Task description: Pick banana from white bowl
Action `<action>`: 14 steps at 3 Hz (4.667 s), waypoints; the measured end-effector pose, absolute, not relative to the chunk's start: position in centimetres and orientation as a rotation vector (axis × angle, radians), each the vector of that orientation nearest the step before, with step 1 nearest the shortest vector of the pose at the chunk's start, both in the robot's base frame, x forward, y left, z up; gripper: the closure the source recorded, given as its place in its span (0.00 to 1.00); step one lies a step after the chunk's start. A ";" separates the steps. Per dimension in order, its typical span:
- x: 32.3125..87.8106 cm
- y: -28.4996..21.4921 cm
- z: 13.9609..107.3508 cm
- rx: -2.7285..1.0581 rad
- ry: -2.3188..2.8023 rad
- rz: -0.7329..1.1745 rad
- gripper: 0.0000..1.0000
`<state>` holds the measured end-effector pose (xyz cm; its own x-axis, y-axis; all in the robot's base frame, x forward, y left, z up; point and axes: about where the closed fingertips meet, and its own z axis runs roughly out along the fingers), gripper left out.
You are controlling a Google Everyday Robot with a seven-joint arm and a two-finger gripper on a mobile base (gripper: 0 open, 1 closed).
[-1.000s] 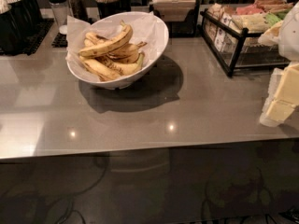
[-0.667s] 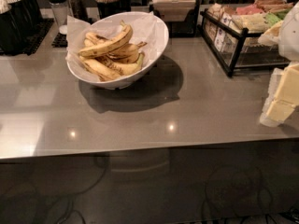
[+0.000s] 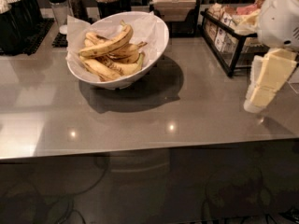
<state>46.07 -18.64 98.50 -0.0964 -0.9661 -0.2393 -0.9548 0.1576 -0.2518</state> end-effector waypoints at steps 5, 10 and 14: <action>54.3 2.7 99.6 -2.161 1.359 0.582 0.00; 65.0 10.2 97.9 -2.153 1.363 0.525 0.00; 66.2 11.9 93.3 -2.125 1.458 0.607 0.42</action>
Offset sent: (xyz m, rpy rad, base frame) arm 0.0536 0.1750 0.0012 0.2350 0.1998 0.6678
